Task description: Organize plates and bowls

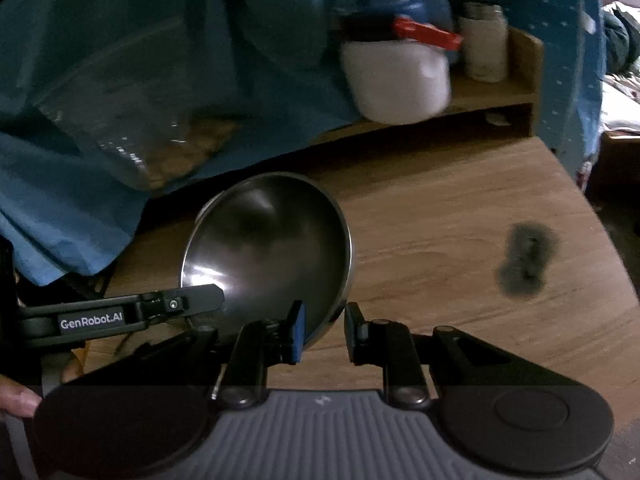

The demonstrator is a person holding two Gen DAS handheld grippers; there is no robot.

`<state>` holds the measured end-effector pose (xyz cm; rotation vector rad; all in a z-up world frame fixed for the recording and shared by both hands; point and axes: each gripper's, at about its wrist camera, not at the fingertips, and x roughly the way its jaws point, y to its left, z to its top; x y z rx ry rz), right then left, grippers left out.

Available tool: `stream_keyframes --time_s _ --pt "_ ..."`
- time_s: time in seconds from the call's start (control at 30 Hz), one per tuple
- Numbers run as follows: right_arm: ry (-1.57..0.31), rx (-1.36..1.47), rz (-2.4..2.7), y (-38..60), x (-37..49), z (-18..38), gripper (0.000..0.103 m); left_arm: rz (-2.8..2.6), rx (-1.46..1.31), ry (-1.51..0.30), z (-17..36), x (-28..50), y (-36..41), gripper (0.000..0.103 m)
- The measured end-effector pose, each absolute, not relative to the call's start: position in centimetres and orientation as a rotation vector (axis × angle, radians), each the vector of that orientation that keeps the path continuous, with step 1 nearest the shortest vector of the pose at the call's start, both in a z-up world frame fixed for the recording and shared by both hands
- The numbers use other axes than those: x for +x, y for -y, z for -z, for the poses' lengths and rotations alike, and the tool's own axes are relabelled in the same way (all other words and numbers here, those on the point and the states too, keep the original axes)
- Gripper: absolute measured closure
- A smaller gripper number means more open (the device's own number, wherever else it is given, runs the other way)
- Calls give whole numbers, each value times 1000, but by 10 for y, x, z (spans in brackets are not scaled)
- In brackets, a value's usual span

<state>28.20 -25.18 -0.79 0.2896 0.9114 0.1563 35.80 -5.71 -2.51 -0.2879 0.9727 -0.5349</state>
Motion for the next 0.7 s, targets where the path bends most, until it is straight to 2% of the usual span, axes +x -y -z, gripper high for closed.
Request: stream_keyframes --time_s 0.7 --pt "-1148 208 -392 338 327 56 79 323 -310 -1152 73 355 135 81"
